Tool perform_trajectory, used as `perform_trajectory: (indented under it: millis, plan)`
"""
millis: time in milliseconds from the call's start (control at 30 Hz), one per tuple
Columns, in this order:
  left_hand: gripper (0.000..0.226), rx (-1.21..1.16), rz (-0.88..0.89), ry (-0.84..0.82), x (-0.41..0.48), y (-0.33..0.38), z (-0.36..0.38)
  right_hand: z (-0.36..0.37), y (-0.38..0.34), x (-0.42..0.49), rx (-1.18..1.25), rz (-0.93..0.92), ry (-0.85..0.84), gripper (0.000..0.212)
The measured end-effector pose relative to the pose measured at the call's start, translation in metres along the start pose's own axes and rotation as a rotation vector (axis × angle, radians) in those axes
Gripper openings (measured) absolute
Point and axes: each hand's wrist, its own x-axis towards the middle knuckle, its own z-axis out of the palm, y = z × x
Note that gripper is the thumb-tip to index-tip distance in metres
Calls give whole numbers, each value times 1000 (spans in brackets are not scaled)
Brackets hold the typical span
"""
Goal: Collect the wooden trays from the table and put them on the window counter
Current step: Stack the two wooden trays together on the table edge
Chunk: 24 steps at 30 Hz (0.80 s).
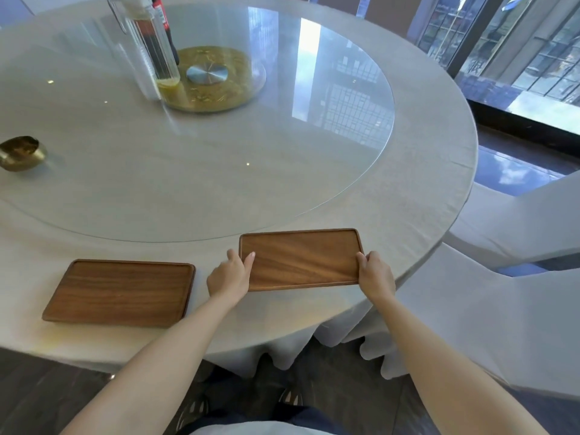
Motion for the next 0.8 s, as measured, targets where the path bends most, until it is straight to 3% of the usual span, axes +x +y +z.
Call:
perform_trajectory:
  millis: [233, 467, 800]
  plan:
    - [50, -58, 68, 91, 31, -70, -52, 31, -75, -23, 85, -69, 78, 36]
    - [48, 0, 41, 112, 54, -182, -102, 103, -156, -72, 44, -107, 11, 41]
    - [44, 24, 3, 17, 74, -307, -113, 191, -211, -142, -143, -146, -55, 40]
